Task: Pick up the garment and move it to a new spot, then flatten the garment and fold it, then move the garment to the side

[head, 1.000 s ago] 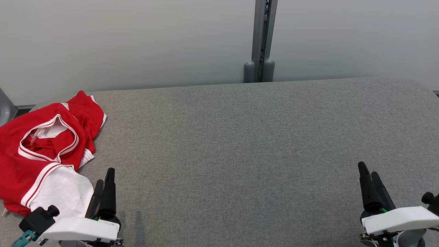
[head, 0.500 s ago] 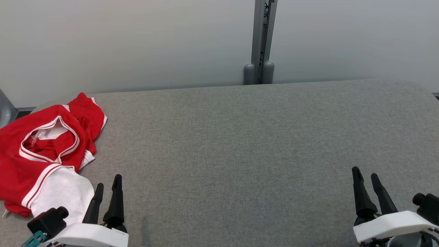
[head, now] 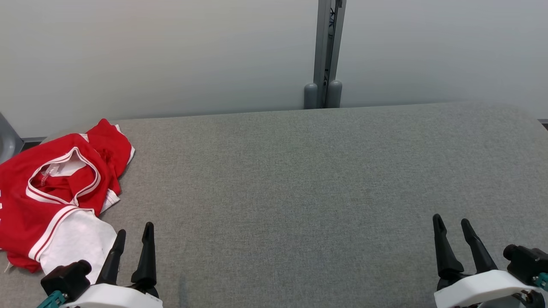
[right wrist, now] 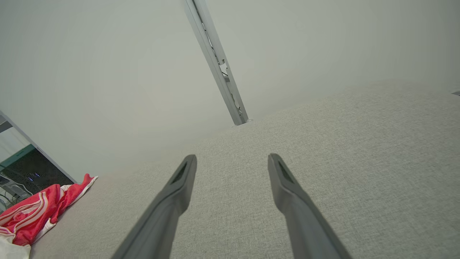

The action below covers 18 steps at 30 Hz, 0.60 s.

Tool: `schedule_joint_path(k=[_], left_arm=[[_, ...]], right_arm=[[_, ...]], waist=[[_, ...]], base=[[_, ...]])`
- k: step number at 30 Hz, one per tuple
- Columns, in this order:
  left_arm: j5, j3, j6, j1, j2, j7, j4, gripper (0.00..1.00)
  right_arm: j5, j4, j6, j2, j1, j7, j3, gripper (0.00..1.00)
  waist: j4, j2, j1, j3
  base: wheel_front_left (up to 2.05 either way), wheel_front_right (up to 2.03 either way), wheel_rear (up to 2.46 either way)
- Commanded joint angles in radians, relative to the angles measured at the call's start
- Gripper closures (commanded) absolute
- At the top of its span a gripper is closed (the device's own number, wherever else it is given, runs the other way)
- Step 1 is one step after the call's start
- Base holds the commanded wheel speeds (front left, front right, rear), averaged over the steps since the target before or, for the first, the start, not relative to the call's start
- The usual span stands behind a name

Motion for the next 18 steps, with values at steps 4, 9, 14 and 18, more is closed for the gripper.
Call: schedule_joint_path(k=[4, 9, 14, 18], left_arm=[[0.073, -0.001, -0.004, 0.004, 0.01, -0.02, -0.011, 0.0], [0.117, -0.004, -0.003, 0.009, 0.007, -0.03, -0.014, 0.0], [0.168, -0.005, -0.003, 0.008, 0.006, -0.042, -0.01, 0.0], [0.208, -0.003, 0.001, 0.005, 0.007, -0.051, -0.009, 0.0]], right_arm=[[-0.07, -0.012, 0.004, -0.011, 0.001, -0.022, 0.005, 0.0], [-0.113, -0.014, 0.004, -0.011, 0.003, -0.032, 0.003, 0.0], [-0.159, -0.015, 0.004, -0.011, 0.004, -0.044, -0.005, 0.0], [-0.194, -0.01, 0.004, -0.01, 0.004, -0.054, -0.012, 0.0]], waist=[[0.0, -0.0001, 0.0, -0.003], [-0.001, -0.0001, 0.0, -0.002], [-0.002, -0.0001, 0.0, 0.0], [-0.004, -0.0001, 0.0, 0.003]], base=[[0.0, 0.0, 0.0], [0.0, 0.0, 0.0], [0.0, 0.0, 0.0], [0.0, 0.0, 0.0]])
